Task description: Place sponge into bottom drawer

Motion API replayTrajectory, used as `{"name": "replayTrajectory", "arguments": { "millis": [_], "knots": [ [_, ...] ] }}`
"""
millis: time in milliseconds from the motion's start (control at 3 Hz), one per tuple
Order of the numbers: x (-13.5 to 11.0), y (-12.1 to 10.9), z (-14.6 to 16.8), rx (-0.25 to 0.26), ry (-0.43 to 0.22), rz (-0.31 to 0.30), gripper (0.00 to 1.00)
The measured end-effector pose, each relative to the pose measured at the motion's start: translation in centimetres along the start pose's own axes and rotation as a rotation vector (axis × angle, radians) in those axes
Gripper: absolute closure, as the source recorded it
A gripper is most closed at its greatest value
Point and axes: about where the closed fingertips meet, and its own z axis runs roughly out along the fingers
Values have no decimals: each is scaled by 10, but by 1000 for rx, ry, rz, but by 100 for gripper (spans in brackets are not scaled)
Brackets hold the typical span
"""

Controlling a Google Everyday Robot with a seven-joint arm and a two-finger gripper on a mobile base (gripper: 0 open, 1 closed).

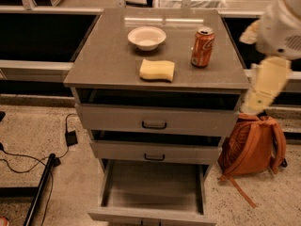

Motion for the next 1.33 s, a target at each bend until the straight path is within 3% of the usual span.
{"name": "replayTrajectory", "arguments": {
  "millis": [667, 1000, 1333],
  "knots": [
    [-84, -57, 64, -64, 24, -95, 0],
    [-114, -82, 99, -85, 62, -92, 0],
    [-127, -99, 126, -100, 82, -65, 0]
  ]
}}
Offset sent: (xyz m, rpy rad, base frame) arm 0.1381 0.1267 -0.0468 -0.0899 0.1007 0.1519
